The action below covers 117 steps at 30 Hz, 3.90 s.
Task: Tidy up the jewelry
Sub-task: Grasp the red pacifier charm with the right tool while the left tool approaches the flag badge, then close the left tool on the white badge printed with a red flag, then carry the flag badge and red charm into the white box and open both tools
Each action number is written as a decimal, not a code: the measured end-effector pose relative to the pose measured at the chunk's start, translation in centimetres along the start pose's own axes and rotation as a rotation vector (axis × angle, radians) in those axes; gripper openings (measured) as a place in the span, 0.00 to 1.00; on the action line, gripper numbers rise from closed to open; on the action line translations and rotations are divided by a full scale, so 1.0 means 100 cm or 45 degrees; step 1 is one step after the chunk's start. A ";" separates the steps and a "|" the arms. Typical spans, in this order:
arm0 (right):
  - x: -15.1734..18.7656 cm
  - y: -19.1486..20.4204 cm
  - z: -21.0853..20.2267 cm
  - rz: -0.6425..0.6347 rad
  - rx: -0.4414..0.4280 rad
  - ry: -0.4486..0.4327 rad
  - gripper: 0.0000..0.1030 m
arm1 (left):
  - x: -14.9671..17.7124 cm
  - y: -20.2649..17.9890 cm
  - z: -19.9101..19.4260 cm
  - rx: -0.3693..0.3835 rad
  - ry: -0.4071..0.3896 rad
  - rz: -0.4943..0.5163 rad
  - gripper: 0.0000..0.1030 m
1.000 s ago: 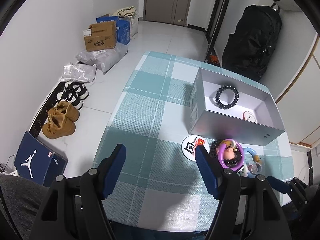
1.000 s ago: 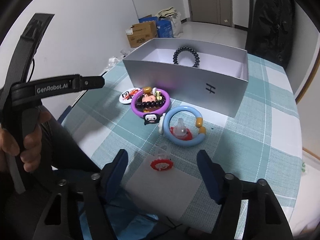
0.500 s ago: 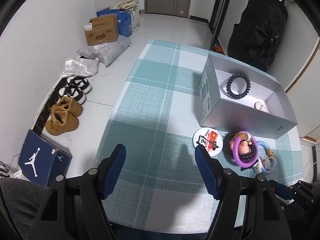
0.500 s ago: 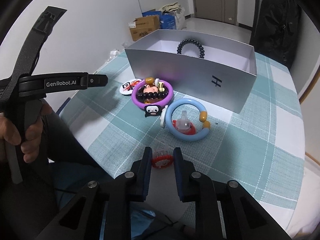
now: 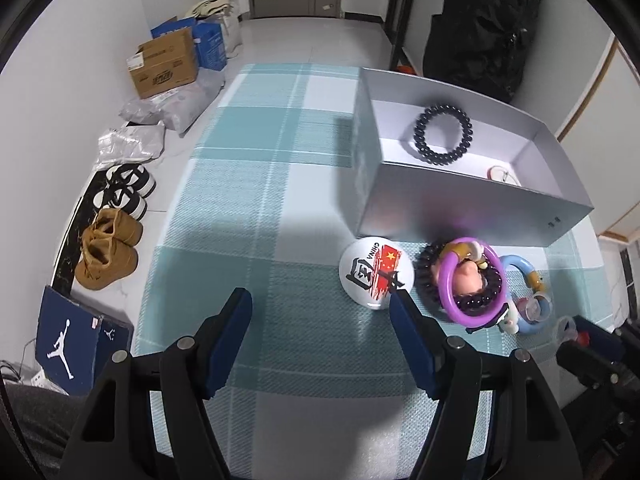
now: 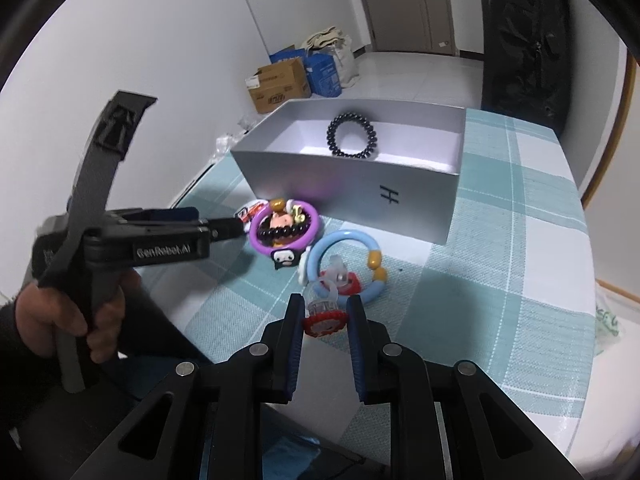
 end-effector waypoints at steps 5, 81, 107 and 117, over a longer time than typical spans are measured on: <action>-0.002 -0.003 -0.002 0.027 -0.020 -0.014 0.20 | -0.005 -0.008 0.006 0.013 0.002 0.056 0.65; -0.121 -0.075 0.054 0.238 -0.191 -0.095 0.20 | -0.093 -0.053 0.011 0.486 -0.106 0.109 0.36; -0.114 -0.075 0.020 0.216 -0.101 -0.239 0.65 | -0.092 -0.053 -0.007 0.476 -0.243 0.090 0.60; -0.105 -0.080 -0.002 0.268 -0.051 -0.309 0.89 | -0.078 -0.060 -0.026 0.381 -0.303 0.167 0.66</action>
Point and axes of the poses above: each gripper's, at about its wrist camera, not at the fingertips, and z roughly the way its jaws point, y to its left, x to its underside, the point moved 3 cm from there along z, roughly the way its jaws point, and after that the axes turned 8 degrees about x, right-handed, at the moved point
